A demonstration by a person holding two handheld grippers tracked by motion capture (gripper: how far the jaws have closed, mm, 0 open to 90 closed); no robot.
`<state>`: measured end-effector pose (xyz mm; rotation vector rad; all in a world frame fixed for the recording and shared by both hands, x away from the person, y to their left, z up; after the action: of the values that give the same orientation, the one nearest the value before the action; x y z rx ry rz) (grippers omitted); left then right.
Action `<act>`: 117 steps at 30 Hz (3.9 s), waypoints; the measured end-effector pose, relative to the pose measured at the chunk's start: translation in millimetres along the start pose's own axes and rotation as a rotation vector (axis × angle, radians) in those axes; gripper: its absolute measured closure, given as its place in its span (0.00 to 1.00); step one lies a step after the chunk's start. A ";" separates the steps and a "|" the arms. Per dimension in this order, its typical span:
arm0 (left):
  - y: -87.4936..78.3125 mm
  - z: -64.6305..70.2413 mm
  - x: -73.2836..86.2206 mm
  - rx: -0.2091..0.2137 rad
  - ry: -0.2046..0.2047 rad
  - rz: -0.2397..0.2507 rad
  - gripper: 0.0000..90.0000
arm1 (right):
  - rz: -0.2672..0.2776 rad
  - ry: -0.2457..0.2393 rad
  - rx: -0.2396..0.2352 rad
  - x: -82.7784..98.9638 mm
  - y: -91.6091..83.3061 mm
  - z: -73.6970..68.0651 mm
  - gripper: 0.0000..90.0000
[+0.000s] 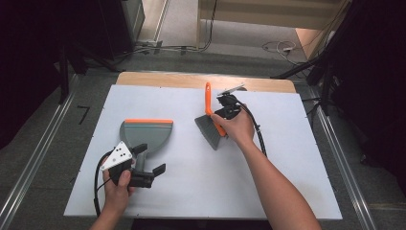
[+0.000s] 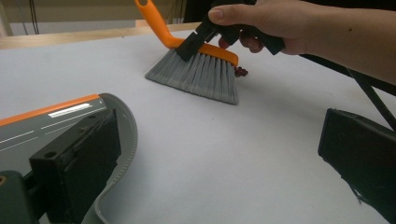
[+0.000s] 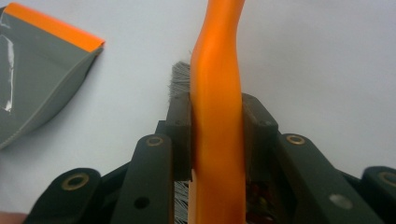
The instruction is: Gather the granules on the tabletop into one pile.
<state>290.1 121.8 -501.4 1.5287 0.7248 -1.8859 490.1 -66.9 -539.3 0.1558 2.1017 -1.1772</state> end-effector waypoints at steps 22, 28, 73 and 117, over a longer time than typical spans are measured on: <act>0.5 2.0 0.3 0.003 0.007 -0.006 0.00 | 0.039 0.067 0.076 11.4 -32.2 46.9 0.75; 1.0 2.9 0.3 0.005 0.006 -0.004 0.00 | 0.042 0.067 0.084 12.5 -36.6 52.9 0.75; 1.4 2.8 -1.4 0.004 0.002 0.003 0.00 | 0.139 -0.009 -0.021 -0.1 -69.9 37.6 0.76; -5.3 -12.2 -9.1 -0.050 0.019 0.028 0.00 | 0.312 -0.067 -0.023 101.5 -181.5 53.7 0.76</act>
<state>295.6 135.3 -494.5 1.5201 0.7500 -1.8214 366.5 -236.8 -494.6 0.4120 1.9467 -0.9573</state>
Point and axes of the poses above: each handheld gripper's, and its own axes: y roughly forward along the jaws, x roughly out of its underside, z roughly to its right, the point moved 10 cm from there along y, roughly forward along the jaws, and after that the axes turned 15 degrees about z, right-handed, at the moved point
